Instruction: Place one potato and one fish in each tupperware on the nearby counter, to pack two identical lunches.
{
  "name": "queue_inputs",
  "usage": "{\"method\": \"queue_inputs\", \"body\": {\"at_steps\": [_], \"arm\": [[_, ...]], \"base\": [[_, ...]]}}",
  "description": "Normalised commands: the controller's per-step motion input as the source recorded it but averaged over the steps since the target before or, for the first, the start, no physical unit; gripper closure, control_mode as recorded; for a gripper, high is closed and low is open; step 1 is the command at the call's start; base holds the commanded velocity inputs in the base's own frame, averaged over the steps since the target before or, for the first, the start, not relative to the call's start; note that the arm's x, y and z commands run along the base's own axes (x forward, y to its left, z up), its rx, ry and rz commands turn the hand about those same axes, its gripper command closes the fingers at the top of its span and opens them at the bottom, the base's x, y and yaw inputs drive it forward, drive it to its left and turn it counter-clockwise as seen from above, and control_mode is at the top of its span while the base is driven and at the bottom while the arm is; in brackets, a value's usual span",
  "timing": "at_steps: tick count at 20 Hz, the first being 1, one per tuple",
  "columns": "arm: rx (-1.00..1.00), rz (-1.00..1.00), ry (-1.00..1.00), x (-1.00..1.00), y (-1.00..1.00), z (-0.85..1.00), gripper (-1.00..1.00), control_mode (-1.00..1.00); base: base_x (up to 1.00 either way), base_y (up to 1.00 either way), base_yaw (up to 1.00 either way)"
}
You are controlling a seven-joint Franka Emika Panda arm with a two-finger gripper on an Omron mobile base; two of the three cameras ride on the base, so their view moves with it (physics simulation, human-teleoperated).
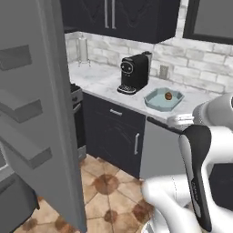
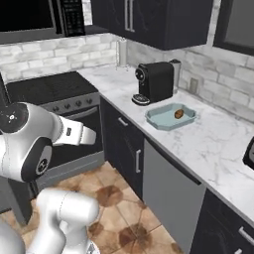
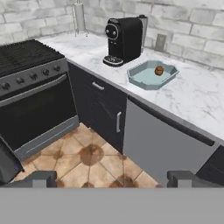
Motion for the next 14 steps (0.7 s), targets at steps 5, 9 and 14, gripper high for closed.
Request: {"method": "queue_inputs", "body": {"at_steps": [5,9,14], "arm": [[0.00,0.00,0.00,0.00,0.00,0.00,-1.00,1.00],[0.00,0.00,0.00,0.00,0.00,0.00,-1.00,1.00],[0.00,0.00,0.00,0.00,0.00,0.00,-1.00,1.00]], "base": [[-1.00,0.00,0.42],[-1.00,-0.01,0.37],[-0.98,0.05,0.35]]}}
